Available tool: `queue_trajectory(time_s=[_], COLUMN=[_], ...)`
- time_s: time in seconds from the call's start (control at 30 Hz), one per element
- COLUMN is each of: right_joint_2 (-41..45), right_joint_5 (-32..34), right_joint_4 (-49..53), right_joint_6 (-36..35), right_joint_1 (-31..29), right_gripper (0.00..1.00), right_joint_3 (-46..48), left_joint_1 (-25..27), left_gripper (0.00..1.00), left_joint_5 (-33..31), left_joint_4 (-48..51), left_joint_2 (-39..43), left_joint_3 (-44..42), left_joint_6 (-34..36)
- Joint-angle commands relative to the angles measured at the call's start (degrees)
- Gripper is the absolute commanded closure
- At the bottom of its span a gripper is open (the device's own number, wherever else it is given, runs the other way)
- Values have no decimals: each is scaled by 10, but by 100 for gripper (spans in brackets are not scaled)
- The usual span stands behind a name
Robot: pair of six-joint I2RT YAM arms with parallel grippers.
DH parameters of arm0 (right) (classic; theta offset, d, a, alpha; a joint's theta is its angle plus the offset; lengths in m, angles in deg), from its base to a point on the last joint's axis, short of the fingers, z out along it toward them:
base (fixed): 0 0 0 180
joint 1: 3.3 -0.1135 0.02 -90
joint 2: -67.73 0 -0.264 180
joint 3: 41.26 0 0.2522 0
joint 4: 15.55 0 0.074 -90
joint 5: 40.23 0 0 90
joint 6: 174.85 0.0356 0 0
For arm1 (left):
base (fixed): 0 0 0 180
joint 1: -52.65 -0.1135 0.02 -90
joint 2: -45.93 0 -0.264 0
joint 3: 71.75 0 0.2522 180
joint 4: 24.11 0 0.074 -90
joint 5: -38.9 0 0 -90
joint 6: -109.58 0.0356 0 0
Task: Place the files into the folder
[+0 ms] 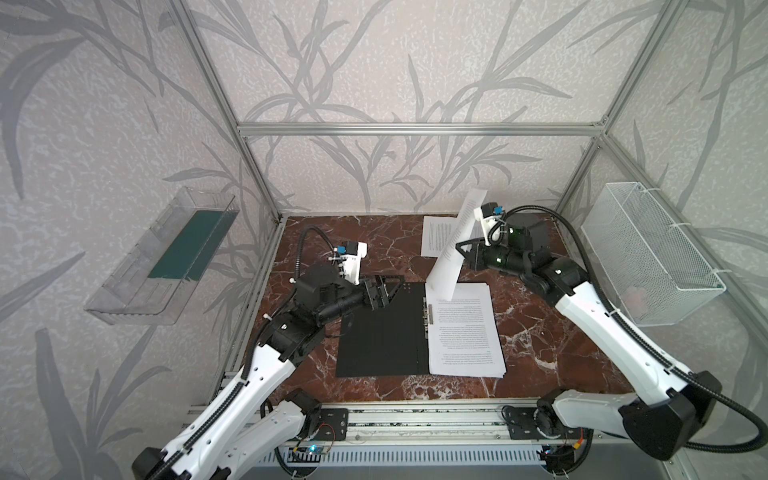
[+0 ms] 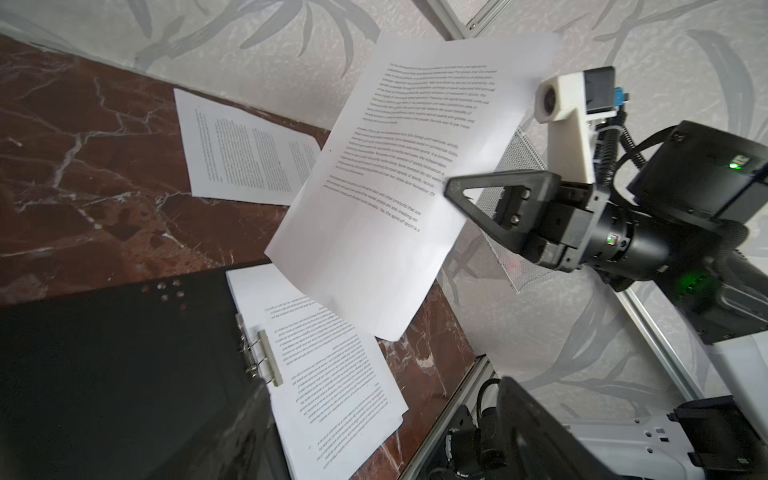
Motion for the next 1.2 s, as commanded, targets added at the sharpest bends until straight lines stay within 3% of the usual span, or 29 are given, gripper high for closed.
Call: queue_trajectory(time_s=[0.0, 0.07, 0.17, 0.33, 0.53, 0.6, 0.67, 0.73, 0.77, 0.87, 0.93, 1.03, 1.17], right_joint_2=[31, 49, 73, 94, 108, 97, 66, 35, 17, -43, -84, -141, -188], right_joint_5=[-54, -84, -131, -125, -149, -116, -25, 22, 40, 174, 191, 297, 357], right_joint_4=[30, 19, 2, 43, 68, 97, 144, 158, 159, 184, 198, 231, 260], right_joint_6=[-9, 2, 14, -4, -16, -37, -73, -86, -90, -99, -105, -111, -121], right_joint_1=[-11, -16, -16, -9, 56, 86, 98, 100, 97, 67, 63, 28, 3], right_gripper=[100, 100, 100, 100, 100, 100, 100, 100, 100, 100, 100, 100, 100], right_joint_3=[25, 49, 87, 135, 212, 222, 220, 220, 218, 196, 175, 135, 103], left_joint_1=[1, -7, -36, -66, -124, -138, -147, -156, -161, -181, -195, -213, -241], left_gripper=[10, 7, 1, 1, 1, 1, 1, 1, 1, 1, 1, 1, 1], left_joint_5=[-30, -40, -7, 49, 107, 106, 114, 132, 137, 151, 159, 174, 203], left_joint_4=[127, 138, 120, 76, 39, 43, 35, 21, 19, 7, -5, -22, -46], left_joint_2=[25, 38, 51, 62, 47, 40, 32, 26, 23, 17, 13, 0, -22], left_joint_3=[11, -11, -33, -51, -74, -73, -76, -82, -84, -87, -93, -99, -106], left_joint_6=[93, 119, 112, 93, 62, 62, 54, 45, 42, 35, 28, 17, -5])
